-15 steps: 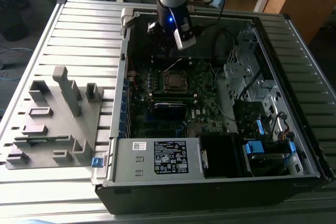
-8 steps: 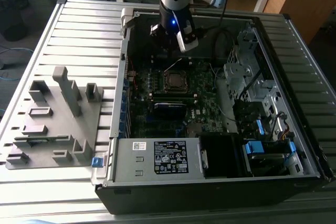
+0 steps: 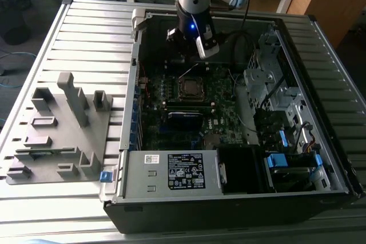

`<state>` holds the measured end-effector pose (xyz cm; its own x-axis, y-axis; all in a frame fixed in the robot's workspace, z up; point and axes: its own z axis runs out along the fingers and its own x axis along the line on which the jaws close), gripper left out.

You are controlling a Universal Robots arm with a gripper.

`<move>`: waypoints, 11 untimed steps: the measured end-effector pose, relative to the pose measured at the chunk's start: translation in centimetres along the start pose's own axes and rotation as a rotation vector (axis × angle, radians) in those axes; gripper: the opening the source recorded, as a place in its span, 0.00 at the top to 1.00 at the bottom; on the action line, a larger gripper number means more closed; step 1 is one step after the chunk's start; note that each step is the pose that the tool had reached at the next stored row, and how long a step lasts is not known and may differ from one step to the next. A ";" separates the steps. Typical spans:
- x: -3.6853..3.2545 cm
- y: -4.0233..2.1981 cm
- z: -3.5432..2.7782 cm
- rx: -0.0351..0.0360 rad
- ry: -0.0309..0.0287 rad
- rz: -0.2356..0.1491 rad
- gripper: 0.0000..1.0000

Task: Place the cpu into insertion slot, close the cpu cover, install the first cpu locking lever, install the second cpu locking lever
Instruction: 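Install the first cpu locking lever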

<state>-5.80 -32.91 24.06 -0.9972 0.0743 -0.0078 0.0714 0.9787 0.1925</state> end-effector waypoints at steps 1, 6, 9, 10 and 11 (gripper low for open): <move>0.00 0.00 0.00 0.0001 0.0000 0.000 0.89; -0.04 -0.02 0.16 -0.0004 -0.0003 0.000 0.89; -0.04 -0.05 0.28 0.0000 0.0000 0.000 0.89; -0.04 -0.06 0.31 0.0001 0.0000 0.000 0.89; -0.04 -0.06 0.34 0.0000 -0.0001 0.000 0.89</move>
<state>-5.76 -32.91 23.72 -0.9972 0.0743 -0.0078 0.0714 0.9787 0.1925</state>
